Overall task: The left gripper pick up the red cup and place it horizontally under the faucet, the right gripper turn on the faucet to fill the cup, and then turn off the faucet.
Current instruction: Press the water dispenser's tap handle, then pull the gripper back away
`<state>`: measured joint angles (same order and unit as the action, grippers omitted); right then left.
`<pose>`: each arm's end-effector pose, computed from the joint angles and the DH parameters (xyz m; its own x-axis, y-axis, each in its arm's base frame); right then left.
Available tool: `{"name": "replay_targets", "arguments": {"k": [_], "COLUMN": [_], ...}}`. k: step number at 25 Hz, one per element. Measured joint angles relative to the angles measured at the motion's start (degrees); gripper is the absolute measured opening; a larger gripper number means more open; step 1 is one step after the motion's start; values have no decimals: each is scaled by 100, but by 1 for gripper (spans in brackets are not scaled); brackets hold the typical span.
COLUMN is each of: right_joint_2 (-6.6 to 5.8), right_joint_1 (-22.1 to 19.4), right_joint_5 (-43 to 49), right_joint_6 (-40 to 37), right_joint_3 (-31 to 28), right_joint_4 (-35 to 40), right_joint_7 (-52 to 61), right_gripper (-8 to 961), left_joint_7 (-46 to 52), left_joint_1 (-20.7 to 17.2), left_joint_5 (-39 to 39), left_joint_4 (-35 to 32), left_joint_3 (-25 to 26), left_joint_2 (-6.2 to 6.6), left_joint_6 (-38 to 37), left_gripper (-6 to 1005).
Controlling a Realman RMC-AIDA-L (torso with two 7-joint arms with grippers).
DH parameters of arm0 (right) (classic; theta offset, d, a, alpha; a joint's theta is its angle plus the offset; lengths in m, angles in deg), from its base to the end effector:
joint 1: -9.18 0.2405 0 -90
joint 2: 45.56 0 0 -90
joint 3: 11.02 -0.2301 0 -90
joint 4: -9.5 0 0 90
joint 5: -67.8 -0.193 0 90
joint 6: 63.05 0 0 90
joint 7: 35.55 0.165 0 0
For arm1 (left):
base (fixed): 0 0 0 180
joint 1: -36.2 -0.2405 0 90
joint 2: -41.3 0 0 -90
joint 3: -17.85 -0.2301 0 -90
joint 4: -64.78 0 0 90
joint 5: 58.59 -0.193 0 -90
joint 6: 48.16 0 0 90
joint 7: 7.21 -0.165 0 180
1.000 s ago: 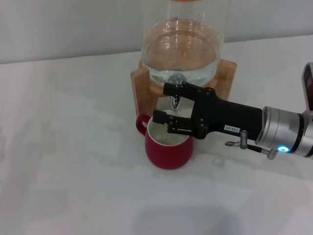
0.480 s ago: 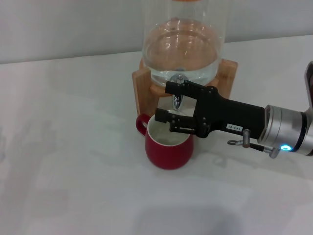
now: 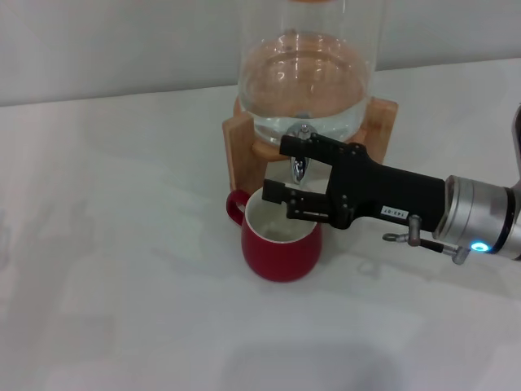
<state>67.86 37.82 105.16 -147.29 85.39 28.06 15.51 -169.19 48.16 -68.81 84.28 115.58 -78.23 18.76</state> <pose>0.1845 0.3037 -0.0238 0.5937 -0.0846 -0.8002 -0.3864 -0.9023 -0.1913 -0.3147 0.3001 0.0353 0.7161 -0.0776 0.6937 0.6786 -0.1555 -0.7179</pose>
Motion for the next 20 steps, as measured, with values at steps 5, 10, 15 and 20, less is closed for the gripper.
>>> {"name": "replay_targets", "arguments": {"k": [5,10,15,20], "right_joint_2": [10,29,37,49], "right_joint_1": [-56,-156,-308,-377], "right_joint_5": [-6,17,39,45], "right_joint_6": [-37,-303,-567,-544], "right_joint_3": [-1,22,6,20], "right_joint_4": [0,1,31,87], "right_joint_7": [-6,-27,-35,-36], "right_gripper": [824,824,825,825], "left_joint_7": [0,0,0,0], "left_joint_1": [0,18,52,63], "left_joint_5": [-48,-51,-51,-57], "left_joint_4": [1,2,2,2], "left_joint_3": [0,4,4,-5], "left_joint_2": [0,0,-1,-1], "left_joint_6": [4,6,6,6], "left_gripper": [454,454,454,454]}}
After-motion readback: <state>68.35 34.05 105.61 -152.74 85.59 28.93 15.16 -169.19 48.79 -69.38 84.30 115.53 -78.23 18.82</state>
